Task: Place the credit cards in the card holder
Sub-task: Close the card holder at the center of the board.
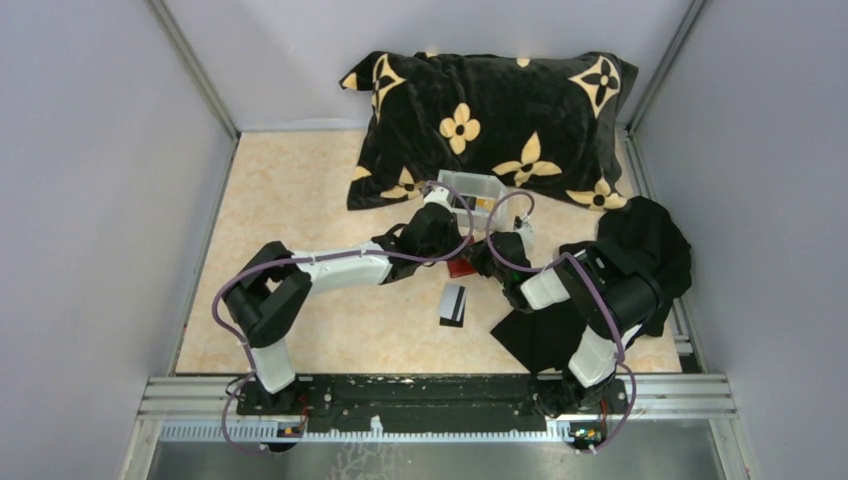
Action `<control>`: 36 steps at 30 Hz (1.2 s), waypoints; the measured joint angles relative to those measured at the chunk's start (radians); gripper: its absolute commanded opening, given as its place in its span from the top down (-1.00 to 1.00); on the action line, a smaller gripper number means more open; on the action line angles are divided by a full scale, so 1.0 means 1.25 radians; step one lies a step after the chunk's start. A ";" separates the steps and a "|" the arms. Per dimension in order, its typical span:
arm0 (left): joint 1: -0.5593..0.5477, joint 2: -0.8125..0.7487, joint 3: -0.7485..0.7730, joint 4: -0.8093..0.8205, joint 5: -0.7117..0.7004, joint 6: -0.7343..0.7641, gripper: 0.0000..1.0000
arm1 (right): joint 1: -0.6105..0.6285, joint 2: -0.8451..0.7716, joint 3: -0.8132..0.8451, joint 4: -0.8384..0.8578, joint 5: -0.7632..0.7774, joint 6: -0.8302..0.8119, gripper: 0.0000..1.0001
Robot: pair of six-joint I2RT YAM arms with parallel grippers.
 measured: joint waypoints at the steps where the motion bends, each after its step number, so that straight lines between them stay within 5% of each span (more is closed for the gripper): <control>1: 0.000 0.000 0.000 0.000 0.000 0.000 1.00 | 0.000 0.000 0.000 0.000 0.000 0.000 1.00; 13: 0.035 0.213 0.167 -0.008 0.060 0.013 1.00 | -0.022 0.002 -0.016 0.015 0.039 0.000 1.00; 21: 0.032 0.138 0.100 -0.035 0.055 0.004 0.93 | -0.021 -0.002 -0.015 0.015 0.038 -0.018 0.99; 27: 0.021 0.053 0.032 -0.045 0.036 -0.002 0.92 | -0.019 -0.027 0.001 -0.021 0.034 -0.054 0.55; 36: 0.022 0.034 -0.020 -0.028 0.016 -0.020 0.93 | -0.014 -0.100 0.048 -0.189 0.026 -0.162 0.43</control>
